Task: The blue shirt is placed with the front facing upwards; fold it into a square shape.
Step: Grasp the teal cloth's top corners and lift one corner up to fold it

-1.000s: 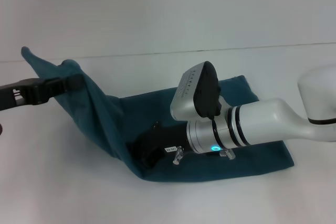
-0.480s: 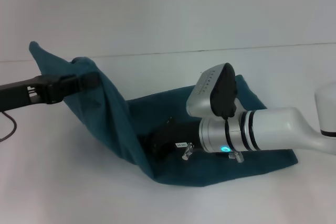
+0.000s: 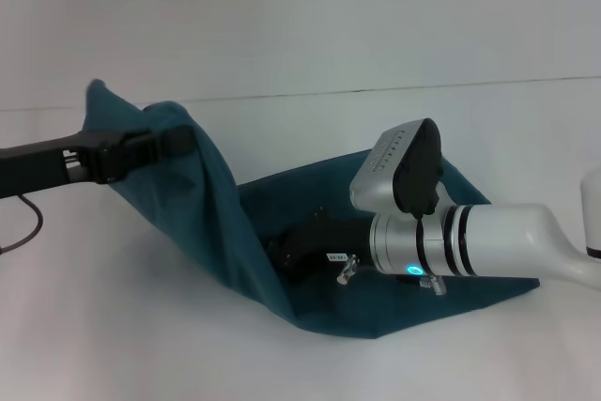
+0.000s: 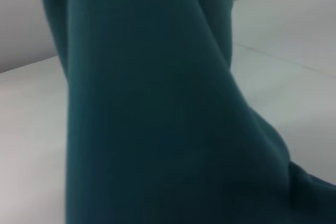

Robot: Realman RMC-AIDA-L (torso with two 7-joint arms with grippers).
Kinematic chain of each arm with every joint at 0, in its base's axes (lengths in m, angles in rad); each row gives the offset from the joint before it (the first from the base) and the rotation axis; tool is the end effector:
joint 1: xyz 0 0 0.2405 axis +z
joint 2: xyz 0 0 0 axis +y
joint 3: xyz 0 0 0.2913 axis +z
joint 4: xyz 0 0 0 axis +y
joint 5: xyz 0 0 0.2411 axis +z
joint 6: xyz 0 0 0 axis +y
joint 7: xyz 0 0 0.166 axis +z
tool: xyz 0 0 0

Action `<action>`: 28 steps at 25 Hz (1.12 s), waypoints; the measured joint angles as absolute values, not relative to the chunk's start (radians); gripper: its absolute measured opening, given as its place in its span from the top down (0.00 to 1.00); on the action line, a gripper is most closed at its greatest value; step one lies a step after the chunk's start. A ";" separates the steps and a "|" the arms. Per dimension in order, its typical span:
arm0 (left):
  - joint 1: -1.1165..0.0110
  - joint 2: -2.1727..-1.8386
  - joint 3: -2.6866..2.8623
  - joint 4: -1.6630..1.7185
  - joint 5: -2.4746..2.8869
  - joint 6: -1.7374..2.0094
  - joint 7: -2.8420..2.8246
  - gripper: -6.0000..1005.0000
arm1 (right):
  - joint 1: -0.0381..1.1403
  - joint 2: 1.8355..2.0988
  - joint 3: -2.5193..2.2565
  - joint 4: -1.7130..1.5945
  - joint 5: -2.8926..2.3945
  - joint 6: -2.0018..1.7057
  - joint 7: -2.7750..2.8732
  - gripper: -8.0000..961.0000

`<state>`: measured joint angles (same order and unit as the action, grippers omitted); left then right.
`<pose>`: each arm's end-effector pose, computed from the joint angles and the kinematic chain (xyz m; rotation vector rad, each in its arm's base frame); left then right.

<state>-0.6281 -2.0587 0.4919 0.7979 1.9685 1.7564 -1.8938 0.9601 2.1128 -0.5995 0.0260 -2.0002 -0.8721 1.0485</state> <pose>-0.2468 0.4053 0.0341 -2.6251 -1.0373 -1.0343 0.2293 0.4330 -0.1881 -2.7071 0.5851 0.4059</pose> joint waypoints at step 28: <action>-0.650 -2.051 0.495 0.799 1.959 1.759 -1.893 0.96 | 1.052 2.121 -0.615 0.131 -2.012 -0.822 0.974 0.99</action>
<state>-0.6496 -2.0508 0.4955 0.7992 1.9592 1.7588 -1.8934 1.0518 2.1213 -0.6151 0.1307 -2.0119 -0.8220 0.9736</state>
